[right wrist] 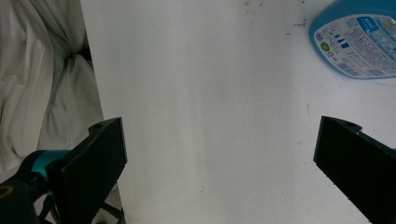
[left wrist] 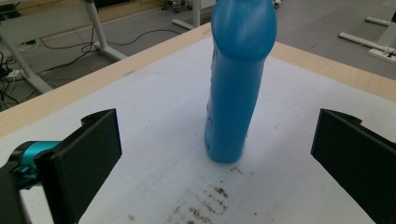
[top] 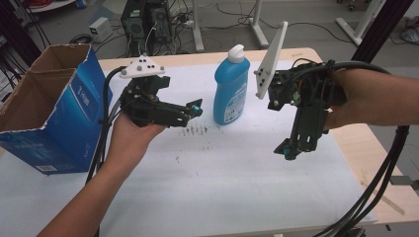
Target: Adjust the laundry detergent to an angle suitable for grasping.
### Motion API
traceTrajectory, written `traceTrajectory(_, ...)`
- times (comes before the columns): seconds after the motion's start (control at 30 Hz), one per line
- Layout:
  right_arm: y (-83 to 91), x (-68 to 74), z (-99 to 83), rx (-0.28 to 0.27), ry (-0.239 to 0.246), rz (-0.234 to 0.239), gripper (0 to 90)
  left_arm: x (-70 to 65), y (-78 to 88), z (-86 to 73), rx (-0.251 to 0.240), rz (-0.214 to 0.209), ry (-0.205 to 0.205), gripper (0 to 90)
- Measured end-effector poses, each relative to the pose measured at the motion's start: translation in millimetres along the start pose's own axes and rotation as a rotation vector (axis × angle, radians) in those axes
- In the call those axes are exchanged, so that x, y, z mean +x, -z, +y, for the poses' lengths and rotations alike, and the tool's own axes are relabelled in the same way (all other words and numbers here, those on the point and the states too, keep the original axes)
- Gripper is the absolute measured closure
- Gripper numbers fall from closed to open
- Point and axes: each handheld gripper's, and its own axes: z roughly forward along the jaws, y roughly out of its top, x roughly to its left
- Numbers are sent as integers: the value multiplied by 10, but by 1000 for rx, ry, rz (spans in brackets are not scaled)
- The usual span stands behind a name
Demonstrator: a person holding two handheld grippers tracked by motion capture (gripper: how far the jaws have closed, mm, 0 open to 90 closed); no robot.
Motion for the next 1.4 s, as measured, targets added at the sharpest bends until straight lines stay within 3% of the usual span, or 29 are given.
traceTrajectory(0.47,6,43,-121,-9,6,-11,20,-192,-346,99,34,-40,-5,17)
traceTrajectory(0.67,21,58,-188,-11,-6,-14,20,-228,-452,114,38,-38,-2,17)
traceTrajectory(0.93,24,45,-229,-19,-7,-15,20,-192,-604,110,43,-26,17,17)
traceTrajectory(1.4,12,-1,-267,-28,-8,-9,20,-132,-922,91,46,-28,9,17)
